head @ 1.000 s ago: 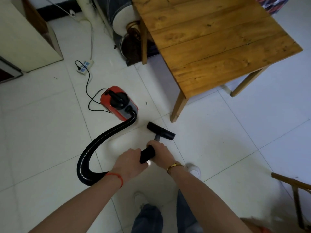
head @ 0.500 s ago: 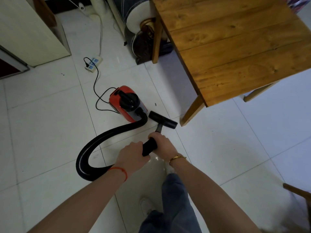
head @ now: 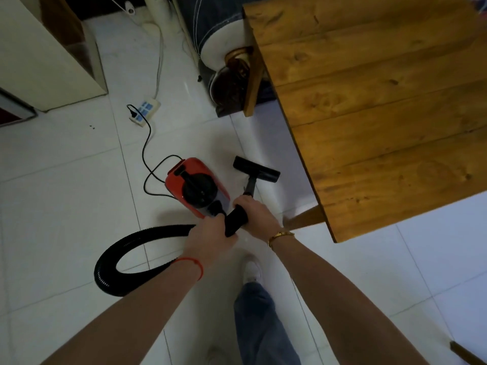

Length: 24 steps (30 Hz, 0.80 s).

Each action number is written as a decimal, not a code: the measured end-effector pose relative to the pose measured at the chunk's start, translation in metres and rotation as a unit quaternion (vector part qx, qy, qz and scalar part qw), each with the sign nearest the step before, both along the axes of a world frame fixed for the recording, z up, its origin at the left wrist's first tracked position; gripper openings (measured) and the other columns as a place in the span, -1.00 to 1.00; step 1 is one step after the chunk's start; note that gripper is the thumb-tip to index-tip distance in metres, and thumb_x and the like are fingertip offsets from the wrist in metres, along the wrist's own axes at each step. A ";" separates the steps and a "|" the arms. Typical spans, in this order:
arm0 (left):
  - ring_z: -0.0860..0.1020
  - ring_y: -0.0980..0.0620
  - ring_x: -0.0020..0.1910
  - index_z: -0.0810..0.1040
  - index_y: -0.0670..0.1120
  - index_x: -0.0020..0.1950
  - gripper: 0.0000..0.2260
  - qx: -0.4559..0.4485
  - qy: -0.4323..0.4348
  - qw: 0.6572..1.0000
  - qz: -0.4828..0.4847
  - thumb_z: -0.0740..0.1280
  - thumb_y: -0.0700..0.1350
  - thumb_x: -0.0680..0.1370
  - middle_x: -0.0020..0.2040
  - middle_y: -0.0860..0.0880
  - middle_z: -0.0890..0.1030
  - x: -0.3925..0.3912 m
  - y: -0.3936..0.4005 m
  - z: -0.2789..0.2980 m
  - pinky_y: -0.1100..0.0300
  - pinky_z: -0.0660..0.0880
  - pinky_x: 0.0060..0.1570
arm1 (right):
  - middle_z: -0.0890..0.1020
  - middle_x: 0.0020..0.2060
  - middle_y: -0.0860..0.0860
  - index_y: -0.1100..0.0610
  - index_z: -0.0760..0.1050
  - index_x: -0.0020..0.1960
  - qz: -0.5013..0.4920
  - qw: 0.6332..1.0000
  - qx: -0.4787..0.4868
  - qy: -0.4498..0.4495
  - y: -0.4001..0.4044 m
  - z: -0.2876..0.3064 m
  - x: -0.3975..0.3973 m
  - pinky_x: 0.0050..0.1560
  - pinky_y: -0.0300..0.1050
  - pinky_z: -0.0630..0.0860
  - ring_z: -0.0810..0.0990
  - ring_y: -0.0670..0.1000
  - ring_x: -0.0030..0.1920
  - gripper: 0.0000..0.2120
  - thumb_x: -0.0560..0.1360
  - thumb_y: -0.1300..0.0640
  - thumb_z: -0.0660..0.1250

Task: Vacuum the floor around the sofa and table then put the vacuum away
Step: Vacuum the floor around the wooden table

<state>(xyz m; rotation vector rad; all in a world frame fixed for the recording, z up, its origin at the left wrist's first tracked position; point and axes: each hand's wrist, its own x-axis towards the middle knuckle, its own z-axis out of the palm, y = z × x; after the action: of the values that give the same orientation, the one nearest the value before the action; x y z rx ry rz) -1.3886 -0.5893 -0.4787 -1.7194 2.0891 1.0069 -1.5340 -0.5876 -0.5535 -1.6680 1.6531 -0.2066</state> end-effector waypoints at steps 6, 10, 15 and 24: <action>0.51 0.06 -0.41 0.44 -0.08 -0.08 -0.84 -0.005 0.007 0.999 0.052 0.32 0.00 0.50 -0.31 0.01 0.53 -0.034 -0.080 -0.010 0.20 0.45 -0.45 | 0.54 0.08 0.14 0.23 0.48 0.06 0.026 0.999 -0.018 0.000 -0.089 -0.006 -0.035 0.01 -0.06 0.53 0.57 0.15 0.02 -0.79 0.43 0.32 0.37; 0.58 0.00 -0.31 0.48 -0.10 -0.04 -0.78 0.002 0.020 0.997 0.075 0.33 0.05 0.50 -0.22 -0.04 0.58 -0.053 -0.124 -0.019 0.12 0.56 -0.31 | 0.54 0.08 0.16 0.25 0.49 0.06 0.047 0.999 -0.019 0.011 -0.140 -0.013 -0.053 0.02 0.01 0.54 0.55 0.16 0.05 -0.78 0.42 0.34 0.37; 0.58 -0.01 -0.35 0.49 -0.11 -0.04 -0.82 0.009 0.031 0.994 0.108 0.33 0.00 0.50 -0.25 -0.05 0.58 -0.064 -0.163 -0.024 0.13 0.56 -0.33 | 0.51 0.12 0.17 0.27 0.47 0.10 0.071 0.997 -0.008 0.019 -0.186 -0.016 -0.064 0.07 0.08 0.53 0.54 0.17 0.07 -0.76 0.44 0.34 0.34; 0.55 0.00 -0.39 0.47 -0.12 -0.06 -0.79 0.015 0.016 0.994 0.103 0.34 0.02 0.50 -0.23 -0.08 0.60 -0.047 -0.185 -0.027 0.10 0.59 -0.30 | 0.52 0.09 0.15 0.23 0.47 0.07 0.078 0.997 -0.008 0.011 -0.208 -0.016 -0.046 0.04 0.04 0.56 0.56 0.16 0.03 -0.77 0.43 0.30 0.38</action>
<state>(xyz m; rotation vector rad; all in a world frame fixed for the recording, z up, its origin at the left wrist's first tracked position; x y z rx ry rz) -1.4358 -0.7744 -0.5055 -1.9468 1.9355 1.1232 -1.5798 -0.7957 -0.5698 -1.8084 1.5325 -0.1247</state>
